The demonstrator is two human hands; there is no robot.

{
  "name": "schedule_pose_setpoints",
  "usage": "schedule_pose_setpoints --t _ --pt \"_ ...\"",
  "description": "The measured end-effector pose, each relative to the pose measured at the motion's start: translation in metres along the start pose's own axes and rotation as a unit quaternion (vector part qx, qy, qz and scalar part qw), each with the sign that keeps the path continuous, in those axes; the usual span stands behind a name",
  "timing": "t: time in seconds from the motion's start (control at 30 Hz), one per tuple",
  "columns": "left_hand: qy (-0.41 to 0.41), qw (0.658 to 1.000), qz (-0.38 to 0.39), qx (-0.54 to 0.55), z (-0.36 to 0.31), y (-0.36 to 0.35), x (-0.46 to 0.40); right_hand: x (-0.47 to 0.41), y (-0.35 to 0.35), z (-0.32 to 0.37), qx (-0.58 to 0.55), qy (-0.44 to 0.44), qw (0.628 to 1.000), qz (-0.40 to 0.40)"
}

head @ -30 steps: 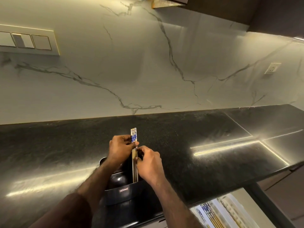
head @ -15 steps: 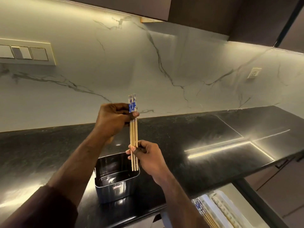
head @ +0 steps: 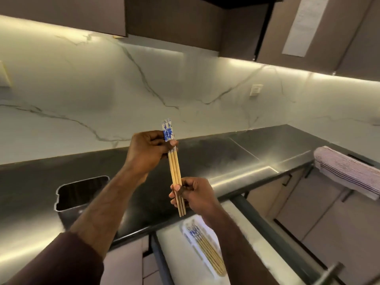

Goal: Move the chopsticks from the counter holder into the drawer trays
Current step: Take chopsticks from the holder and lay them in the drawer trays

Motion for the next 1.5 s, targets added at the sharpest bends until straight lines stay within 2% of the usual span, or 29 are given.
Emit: schedule_pose_setpoints --t 0.17,0.33,0.5,0.67,0.8,1.0,1.17,1.37,1.5 --pt "0.002 0.999 0.037 0.005 0.017 -0.102 0.033 0.061 0.098 -0.017 0.04 -0.022 0.998 -0.053" --pt "0.049 0.996 0.074 0.009 0.055 -0.185 0.053 0.1 0.173 -0.047 0.064 -0.059 0.992 -0.094" --pt "0.096 0.99 0.104 -0.026 0.111 -0.24 0.053 0.117 0.221 -0.092 0.076 -0.116 0.984 -0.114" --pt "0.15 0.982 0.096 -0.064 0.193 -0.273 0.037 0.109 0.251 -0.157 0.103 -0.177 0.973 -0.108" --pt "0.215 0.972 0.073 -0.068 0.27 -0.288 0.02 0.085 0.268 -0.221 0.142 -0.237 0.957 -0.092" --pt "0.315 0.931 0.055 -0.175 0.378 -0.278 0.004 0.05 0.272 -0.321 0.234 -0.335 0.913 0.008" --pt "0.31 0.897 0.062 -0.309 0.422 -0.273 -0.001 0.044 0.259 -0.375 0.254 -0.405 0.876 0.064" --pt "0.294 0.869 0.081 -0.389 0.457 -0.273 -0.004 0.024 0.249 -0.406 0.307 -0.416 0.852 0.083" --pt "0.254 0.815 0.125 -0.506 0.473 -0.277 -0.009 0.009 0.239 -0.415 0.359 -0.393 0.84 0.105"
Point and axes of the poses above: each hand's wrist, its own x-axis away from the middle knuckle, its own y-axis out of the back of the hand, z = x × y, the point moved 9 cm from there along -x, towards the middle knuckle, and after that the axes turned 7 degrees about y, right-handed, at the moved point
